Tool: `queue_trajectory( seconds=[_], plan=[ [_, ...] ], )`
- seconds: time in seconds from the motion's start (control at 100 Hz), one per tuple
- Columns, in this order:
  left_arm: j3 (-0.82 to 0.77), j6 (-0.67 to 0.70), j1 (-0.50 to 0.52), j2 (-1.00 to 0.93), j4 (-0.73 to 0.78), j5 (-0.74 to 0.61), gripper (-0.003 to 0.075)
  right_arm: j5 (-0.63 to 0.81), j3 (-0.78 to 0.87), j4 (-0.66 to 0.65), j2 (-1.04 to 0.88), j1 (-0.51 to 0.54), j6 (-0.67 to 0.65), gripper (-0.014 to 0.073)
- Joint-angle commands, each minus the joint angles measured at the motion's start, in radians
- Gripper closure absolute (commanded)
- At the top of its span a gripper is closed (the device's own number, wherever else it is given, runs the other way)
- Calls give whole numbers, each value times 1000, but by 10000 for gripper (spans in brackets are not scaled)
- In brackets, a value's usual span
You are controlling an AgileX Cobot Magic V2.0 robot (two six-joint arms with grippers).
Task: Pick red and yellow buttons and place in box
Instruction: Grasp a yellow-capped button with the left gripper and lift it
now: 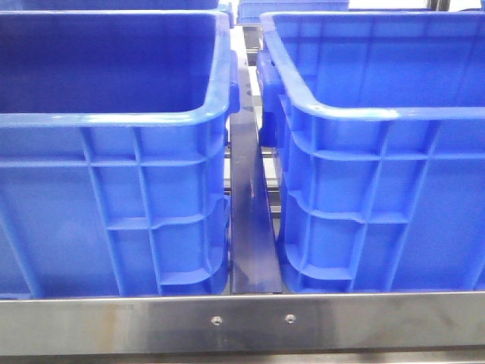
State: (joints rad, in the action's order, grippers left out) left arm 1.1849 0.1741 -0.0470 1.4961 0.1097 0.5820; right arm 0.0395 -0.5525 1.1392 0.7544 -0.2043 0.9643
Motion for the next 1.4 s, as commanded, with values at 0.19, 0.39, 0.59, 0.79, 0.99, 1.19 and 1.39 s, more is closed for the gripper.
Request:
queue_trajectory(
  seconds=[0.19,0.39,0.59,0.79,0.99,1.19,1.39],
  plan=[
    [-40,6,-189,-267,-2,-10,739,23,-26,-11,-4,6,14,661],
    [-75,6,-395,-413,-5,18,739,23,-26,-11,-4,6,14,661],
    [-75,6,-620,-505,-11,21,739,23,-26,-11,-4,6,14,661],
    [-75,6,-783,-521,-13,21,739,6,-26,-11,-4,6,14,661],
    [-75,6,-839,-519,-13,19,739,-66,-26,-11,-4,6,14,636],
    [-75,6,-839,-519,-13,17,739,-166,-26,10,-4,6,13,293],
    [-75,6,-839,-519,-13,17,739,-230,-31,211,-4,6,13,-13]
  ],
)
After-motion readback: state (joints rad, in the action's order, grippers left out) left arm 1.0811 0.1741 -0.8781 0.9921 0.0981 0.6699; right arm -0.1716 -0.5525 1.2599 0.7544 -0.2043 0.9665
